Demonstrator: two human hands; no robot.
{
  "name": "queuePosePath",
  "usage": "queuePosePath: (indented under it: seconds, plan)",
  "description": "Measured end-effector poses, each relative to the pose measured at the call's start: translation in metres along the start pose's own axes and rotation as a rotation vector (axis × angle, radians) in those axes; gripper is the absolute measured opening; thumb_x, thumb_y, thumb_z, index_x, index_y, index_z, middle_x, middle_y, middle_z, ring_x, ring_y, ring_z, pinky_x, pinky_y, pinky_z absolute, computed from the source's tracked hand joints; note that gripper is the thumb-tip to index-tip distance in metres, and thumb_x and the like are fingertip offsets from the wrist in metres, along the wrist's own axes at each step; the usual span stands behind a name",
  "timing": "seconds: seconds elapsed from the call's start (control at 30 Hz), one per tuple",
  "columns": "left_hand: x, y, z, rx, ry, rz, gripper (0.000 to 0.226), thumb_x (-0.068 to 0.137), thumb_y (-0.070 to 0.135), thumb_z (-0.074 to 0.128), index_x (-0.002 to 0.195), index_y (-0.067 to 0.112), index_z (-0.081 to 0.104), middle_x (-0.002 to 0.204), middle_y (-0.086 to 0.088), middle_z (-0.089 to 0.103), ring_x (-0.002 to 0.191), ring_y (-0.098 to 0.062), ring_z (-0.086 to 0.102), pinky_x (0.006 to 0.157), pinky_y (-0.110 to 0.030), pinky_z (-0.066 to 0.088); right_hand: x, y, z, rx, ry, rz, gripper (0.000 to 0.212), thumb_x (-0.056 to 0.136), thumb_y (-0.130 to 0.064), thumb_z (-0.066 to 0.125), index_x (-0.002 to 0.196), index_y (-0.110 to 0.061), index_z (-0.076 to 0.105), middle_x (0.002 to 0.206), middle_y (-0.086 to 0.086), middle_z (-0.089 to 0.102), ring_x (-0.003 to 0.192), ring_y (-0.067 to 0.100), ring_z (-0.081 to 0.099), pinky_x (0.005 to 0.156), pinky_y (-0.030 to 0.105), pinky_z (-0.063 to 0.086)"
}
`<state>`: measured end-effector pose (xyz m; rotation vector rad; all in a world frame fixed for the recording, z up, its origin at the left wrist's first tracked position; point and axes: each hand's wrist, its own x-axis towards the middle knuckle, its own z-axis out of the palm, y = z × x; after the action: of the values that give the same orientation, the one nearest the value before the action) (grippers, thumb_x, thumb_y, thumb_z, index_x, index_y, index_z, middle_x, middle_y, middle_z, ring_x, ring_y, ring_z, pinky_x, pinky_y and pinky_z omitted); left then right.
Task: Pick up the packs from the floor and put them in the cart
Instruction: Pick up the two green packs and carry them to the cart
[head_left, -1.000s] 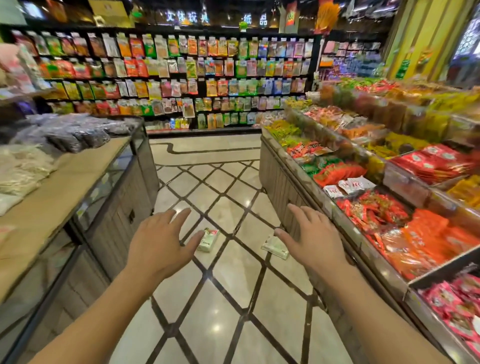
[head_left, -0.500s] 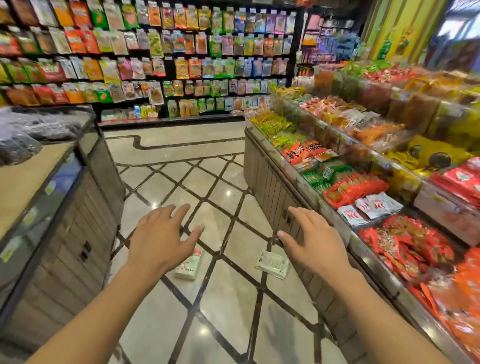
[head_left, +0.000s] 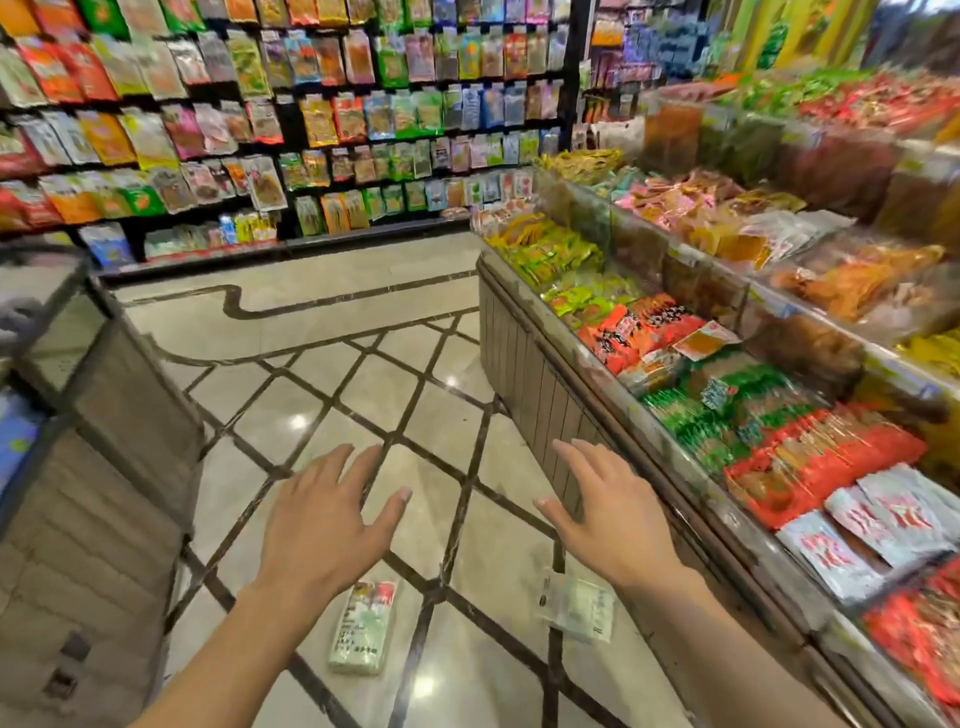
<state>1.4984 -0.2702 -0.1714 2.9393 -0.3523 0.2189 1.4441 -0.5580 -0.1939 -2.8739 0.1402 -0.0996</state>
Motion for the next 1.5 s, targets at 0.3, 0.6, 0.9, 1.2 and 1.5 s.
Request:
queuePosePath:
  seconds: [0.3,0.6,0.9,1.2,1.5]
  plan:
    - [0.141,-0.029,0.131,-0.137,-0.076,-0.122,0.073,0.091,0.074,0.032,0.146,0.032,0.053,0.159,-0.001,0.043,0.144,-0.026,0.041,0.113,-0.047,0.039,0.163,0.030,0.094,0.074,-0.017,0.054,0.087,0.092,-0.082,0.022,0.158,-0.030,0.043,0.158,-0.005,0.050,0.150,0.022,0.043,0.116,0.045,0.044]
    - [0.145,-0.082,0.398,-0.169,-0.268,-0.200,0.063,0.091,0.065,0.053,0.145,0.033,0.055,0.155,0.001,0.049,0.141,-0.023,0.047,0.111,-0.043,0.041,0.211,0.050,0.354,0.067,-0.217,0.171,0.074,0.101,-0.071,0.036,0.165,-0.034,0.027,0.167,-0.008,0.037,0.153,0.016,0.035,0.122,0.041,0.035]
    - [0.116,-0.171,0.681,-0.116,-0.356,-0.167,0.076,0.085,0.066,0.036,0.135,0.017,0.066,0.138,-0.013,0.064,0.124,-0.038,0.060,0.098,-0.052,0.049,0.201,0.155,0.641,-0.029,-0.451,0.311,0.071,0.103,-0.066,0.040,0.164,-0.033,0.024,0.170,-0.002,0.032,0.155,0.027,0.031,0.119,0.049,0.037]
    - [0.100,-0.265,0.862,0.158,-0.545,-0.328,0.079,0.092,0.064,0.043,0.156,0.019,0.033,0.161,-0.020,0.032,0.150,-0.050,0.018,0.109,-0.073,0.029,0.193,0.256,0.806,-0.137,-0.575,0.560,0.074,0.105,-0.055,0.047,0.166,-0.039,0.009,0.177,0.003,0.001,0.159,0.046,0.005,0.124,0.068,0.021]
    - [0.079,-0.289,0.917,0.110,-0.840,-0.607,0.107,0.095,0.070,0.043,0.158,0.019,-0.028,0.164,-0.030,-0.021,0.150,-0.058,-0.003,0.119,-0.069,0.001,0.179,0.275,0.858,-0.024,-0.845,0.734,0.100,0.095,-0.063,0.062,0.168,-0.033,0.000,0.173,0.018,-0.015,0.160,0.047,0.006,0.127,0.061,0.017]
